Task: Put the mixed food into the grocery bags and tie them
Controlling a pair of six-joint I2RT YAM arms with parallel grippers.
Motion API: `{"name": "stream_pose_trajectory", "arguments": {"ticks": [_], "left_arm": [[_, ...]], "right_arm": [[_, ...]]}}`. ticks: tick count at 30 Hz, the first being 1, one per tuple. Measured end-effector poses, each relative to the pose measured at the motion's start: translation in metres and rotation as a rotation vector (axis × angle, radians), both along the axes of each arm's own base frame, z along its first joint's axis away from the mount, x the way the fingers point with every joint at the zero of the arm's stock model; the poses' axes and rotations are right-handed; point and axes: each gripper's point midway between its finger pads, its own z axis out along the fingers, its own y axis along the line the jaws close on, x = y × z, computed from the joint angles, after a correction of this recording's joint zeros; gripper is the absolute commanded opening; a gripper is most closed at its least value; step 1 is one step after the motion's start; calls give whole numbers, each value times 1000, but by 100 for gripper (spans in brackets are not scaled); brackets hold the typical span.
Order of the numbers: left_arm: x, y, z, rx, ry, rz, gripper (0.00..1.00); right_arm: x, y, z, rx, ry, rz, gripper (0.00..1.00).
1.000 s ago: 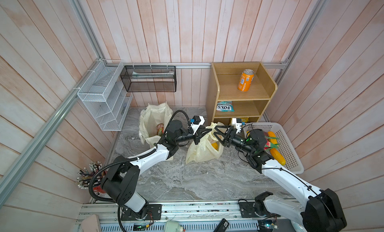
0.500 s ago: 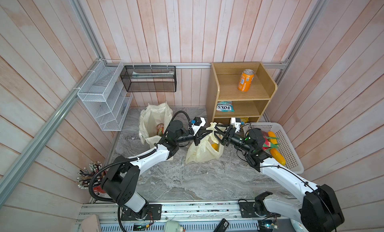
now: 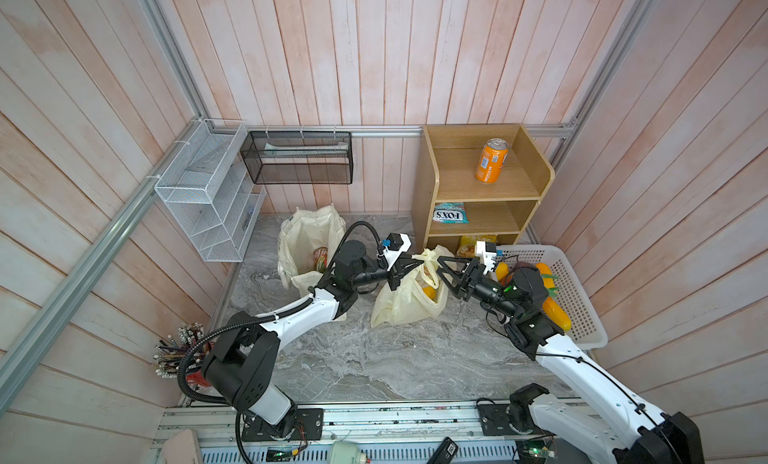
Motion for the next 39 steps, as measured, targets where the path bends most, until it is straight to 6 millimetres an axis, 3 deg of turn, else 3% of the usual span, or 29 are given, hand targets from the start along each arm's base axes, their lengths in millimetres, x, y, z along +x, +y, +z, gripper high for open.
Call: {"name": "stream_pose_trajectory", "arguments": {"ticks": [8, 12, 14, 18, 19, 23, 29, 35, 39], "left_arm": [[0, 0, 0, 0, -3, -1, 0], [0, 0, 1, -1, -4, -3, 0], [0, 0, 2, -3, -5, -4, 0], [0, -1, 4, -7, -4, -5, 0], [0, -1, 4, -8, -5, -5, 0], [-2, -1, 6, -12, -4, -15, 0], [-5, -4, 19, -36, -10, -47, 0], [-8, -5, 27, -52, -2, -69, 0], [-6, -6, 18, -40, 31, -70, 0]], "right_arm": [[1, -4, -36, -71, 70, -18, 69], [6, -2, -46, -90, 86, -17, 62], [8, 0, -50, -95, 92, -13, 50], [13, 4, -56, -99, 98, -1, 5], [13, 4, -56, -97, 102, 0, 0], [15, 7, -49, -94, 75, 12, 0], [25, 18, -19, -91, -13, 29, 0], [47, 31, -40, -120, 9, 39, 0], [66, 41, -35, -123, -24, 43, 0]]}}
